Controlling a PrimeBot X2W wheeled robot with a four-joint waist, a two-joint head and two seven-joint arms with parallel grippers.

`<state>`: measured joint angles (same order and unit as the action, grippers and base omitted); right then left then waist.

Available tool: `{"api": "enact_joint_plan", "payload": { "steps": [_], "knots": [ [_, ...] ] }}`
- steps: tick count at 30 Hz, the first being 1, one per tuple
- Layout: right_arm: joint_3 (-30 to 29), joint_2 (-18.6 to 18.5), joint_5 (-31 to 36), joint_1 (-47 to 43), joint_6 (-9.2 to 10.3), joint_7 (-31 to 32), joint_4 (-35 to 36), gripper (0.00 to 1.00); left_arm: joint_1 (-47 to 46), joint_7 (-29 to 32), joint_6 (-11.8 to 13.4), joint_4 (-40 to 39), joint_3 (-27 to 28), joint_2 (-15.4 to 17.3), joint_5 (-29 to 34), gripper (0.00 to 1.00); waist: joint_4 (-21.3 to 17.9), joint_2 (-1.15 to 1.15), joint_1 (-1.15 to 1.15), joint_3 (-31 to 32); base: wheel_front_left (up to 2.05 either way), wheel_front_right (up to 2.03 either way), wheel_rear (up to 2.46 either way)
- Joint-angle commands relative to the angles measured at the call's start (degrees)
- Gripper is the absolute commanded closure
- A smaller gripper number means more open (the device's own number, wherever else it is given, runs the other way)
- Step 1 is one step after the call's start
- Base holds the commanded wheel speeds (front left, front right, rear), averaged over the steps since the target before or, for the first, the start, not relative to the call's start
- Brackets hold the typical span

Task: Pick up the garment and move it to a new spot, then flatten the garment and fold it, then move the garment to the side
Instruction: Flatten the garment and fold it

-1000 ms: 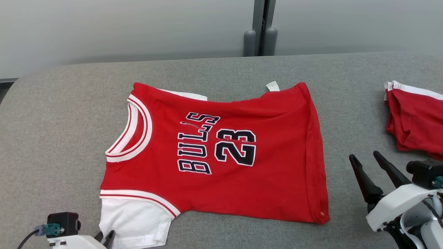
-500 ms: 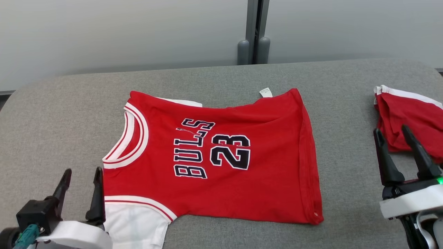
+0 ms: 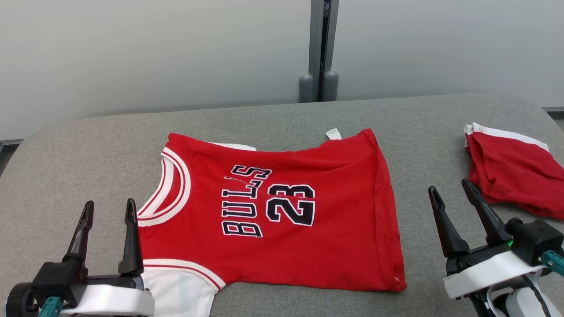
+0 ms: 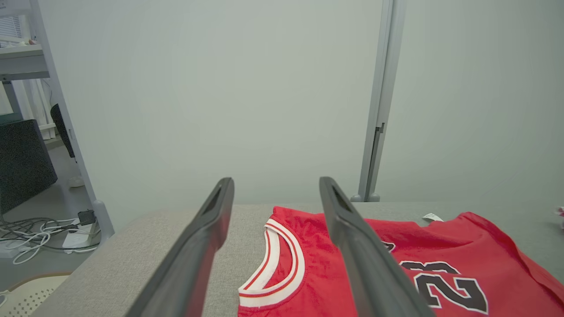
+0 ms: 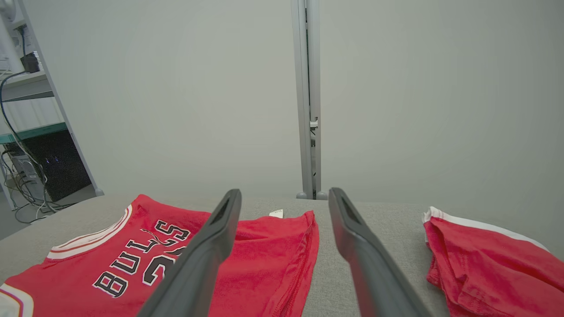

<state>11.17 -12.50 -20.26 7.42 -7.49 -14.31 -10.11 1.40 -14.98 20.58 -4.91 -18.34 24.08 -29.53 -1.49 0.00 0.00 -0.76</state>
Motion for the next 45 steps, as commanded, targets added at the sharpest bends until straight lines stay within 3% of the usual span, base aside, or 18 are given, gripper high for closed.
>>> {"api": "enact_joint_plan", "payload": {
  "steps": [1,14,36,41,45],
  "knots": [
    [0.05,-0.06,-0.48,-0.15,0.0,-0.65,-0.38,0.0,0.87,-0.23,-1.25,0.31,1.65,-1.02,2.09,0.0,0.18,0.0,0.0,0.3,0.0,0.0,0.0],
    [-0.51,-0.02,-1.05,0.21,0.0,-0.97,-1.07,0.0,2.75,-0.25,-8.94,2.91,8.36,-7.73,7.95,0.0,0.31,0.0,0.0,0.63,0.0,0.0,0.0],
    [-0.56,-0.04,-0.79,-0.24,0.0,-1.01,-0.75,0.0,3.23,-0.26,-15.26,5.36,13.19,-12.17,12.44,0.0,0.75,0.0,0.0,0.17,0.0,0.0,0.0],
    [1.15,-3.64,-4.02,-1.92,0.0,-0.49,1.46,0.0,4.54,0.34,-16.75,6.18,14.95,-12.71,9.16,0.0,1.16,0.0,0.0,0.03,0.0,0.0,0.0],
    [1.85,-6.98,-6.89,-4.29,0.0,3.69,2.49,0.0,6.46,6.09,-17.02,6.59,15.61,-10.95,7.03,0.0,1.25,0.0,0.0,0.04,0.0,0.0,0.0]
  ]
}}
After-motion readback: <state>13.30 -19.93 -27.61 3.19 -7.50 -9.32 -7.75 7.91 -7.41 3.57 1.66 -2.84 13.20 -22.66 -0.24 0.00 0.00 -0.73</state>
